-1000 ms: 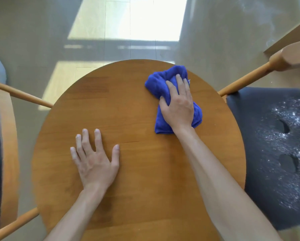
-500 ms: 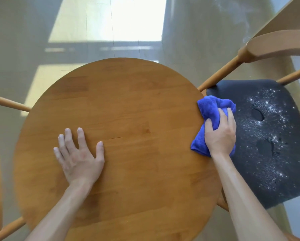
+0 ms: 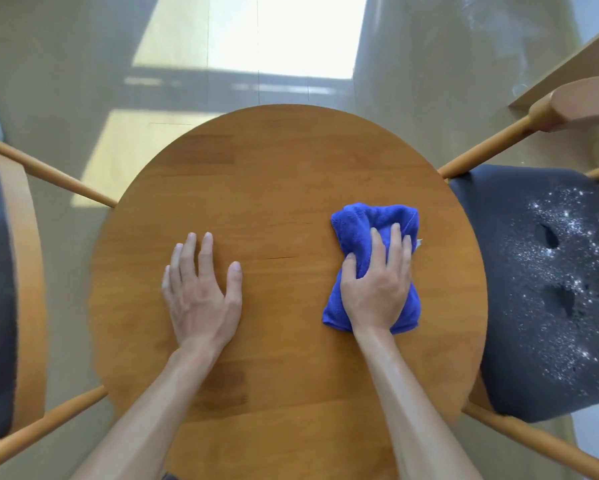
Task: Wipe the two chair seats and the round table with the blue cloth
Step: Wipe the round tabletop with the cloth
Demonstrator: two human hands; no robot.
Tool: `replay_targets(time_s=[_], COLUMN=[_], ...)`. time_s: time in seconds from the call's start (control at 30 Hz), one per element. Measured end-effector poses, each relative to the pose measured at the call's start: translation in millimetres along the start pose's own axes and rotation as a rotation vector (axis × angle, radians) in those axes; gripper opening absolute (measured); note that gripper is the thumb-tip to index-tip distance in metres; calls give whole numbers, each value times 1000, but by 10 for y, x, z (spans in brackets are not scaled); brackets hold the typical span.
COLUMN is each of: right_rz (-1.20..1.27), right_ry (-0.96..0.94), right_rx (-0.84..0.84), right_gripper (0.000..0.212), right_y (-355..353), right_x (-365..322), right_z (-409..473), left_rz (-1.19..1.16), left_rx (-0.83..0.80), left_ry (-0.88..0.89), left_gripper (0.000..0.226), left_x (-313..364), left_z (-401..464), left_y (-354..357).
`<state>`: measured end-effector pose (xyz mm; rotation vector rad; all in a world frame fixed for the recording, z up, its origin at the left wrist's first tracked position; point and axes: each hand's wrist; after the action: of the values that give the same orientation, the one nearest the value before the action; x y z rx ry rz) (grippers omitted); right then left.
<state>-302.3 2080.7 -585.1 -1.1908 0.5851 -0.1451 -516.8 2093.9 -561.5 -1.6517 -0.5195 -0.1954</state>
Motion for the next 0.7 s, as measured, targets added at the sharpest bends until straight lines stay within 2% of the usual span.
replay_targets(time_s=[0.13,0.37,0.43,0.53,0.7], right_rz=[50,194,185,159,171], right_ry=[-109,-270,-283,-279,-248], right_rx=[-91,-191,-189,-200,-231], right_gripper=[47,38,37,53,48], right_y=[128,233,261,246,162], right_x=[-709,-1694,-1846,-1983,-2020], right_z=[-484,-1474,-1730,-2003,-2022], left_rz=[-196,-226,-244,-265,-288], left_rx=[26,71,54,21,-8], left_ry=[11,-34,-59,-65,-77], left_gripper=[60,67,65,60,60], left_x=[-168,-661,-807,-929,-967], left_z=[13,-11,-36,-133,-251], left_y=[-173,-444,-504,-557,-601])
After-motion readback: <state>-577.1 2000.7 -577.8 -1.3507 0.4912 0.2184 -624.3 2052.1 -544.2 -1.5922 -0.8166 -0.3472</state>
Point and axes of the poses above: each hand's wrist, its own z-axis towards the middle knuckle, its own y-axis out of the palm, x = y × z, and after that the axes turned 1 degree about z, right-handed
